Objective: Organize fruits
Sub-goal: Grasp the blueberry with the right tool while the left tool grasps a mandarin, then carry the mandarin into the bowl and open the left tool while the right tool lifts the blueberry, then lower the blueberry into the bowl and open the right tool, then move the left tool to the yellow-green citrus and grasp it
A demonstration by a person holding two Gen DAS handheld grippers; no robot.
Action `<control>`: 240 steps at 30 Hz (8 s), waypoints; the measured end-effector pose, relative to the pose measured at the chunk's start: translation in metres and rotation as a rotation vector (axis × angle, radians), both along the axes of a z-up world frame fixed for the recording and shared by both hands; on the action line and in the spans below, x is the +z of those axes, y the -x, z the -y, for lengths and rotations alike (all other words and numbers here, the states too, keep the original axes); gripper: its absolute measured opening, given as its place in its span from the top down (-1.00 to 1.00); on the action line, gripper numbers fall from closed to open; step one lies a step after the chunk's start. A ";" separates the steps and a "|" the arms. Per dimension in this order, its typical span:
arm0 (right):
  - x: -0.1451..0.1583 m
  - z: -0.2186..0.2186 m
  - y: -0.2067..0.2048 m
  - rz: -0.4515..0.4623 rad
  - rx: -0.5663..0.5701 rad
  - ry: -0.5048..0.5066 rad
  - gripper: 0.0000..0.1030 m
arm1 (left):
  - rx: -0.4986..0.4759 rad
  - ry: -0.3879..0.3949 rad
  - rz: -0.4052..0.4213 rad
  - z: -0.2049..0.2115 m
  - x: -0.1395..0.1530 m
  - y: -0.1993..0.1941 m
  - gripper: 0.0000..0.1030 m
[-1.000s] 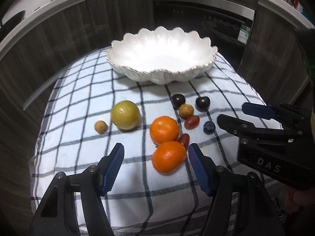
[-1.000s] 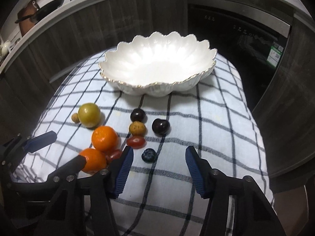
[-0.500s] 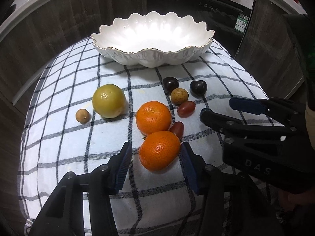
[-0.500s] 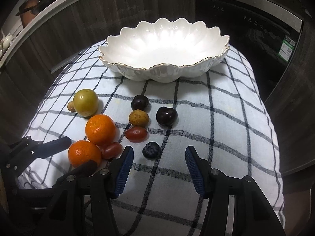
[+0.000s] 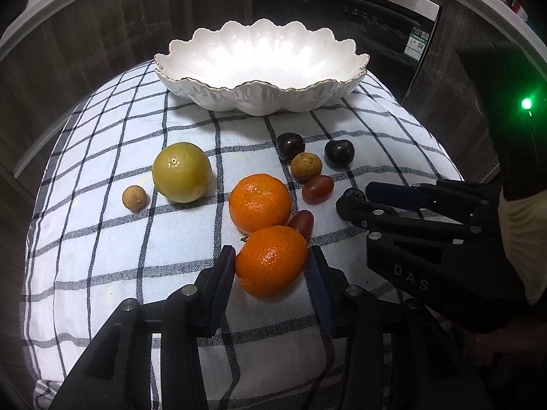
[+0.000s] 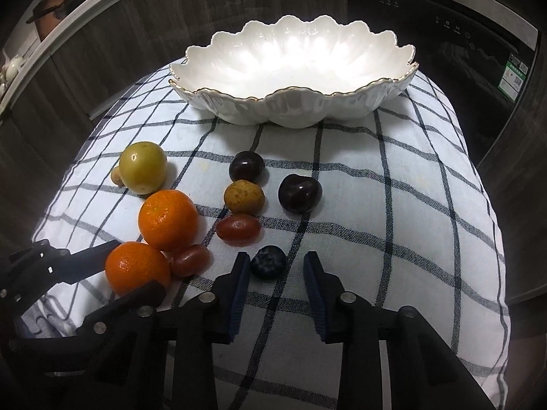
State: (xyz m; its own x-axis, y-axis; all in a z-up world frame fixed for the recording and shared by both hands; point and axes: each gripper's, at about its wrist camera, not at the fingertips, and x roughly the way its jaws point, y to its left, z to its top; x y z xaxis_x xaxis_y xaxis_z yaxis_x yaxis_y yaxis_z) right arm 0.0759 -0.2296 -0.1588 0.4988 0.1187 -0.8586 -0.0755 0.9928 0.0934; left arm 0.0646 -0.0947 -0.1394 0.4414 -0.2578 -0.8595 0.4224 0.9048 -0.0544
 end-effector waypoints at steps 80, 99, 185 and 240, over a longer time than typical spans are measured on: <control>0.124 0.030 -0.091 0.243 -0.121 0.050 0.55 | 0.115 0.097 0.211 0.001 0.111 -0.130 0.22; 0.085 0.061 -0.143 0.179 -0.191 0.040 0.55 | 0.145 0.060 0.151 0.015 0.071 -0.192 0.21; 0.119 -0.002 -0.063 0.226 -0.182 0.094 -0.32 | 0.207 -0.026 0.270 -0.049 0.119 -0.094 -0.41; 0.024 -0.029 -0.006 0.072 -0.053 0.063 -0.22 | 0.151 -0.110 0.244 -0.048 0.023 -0.033 -0.40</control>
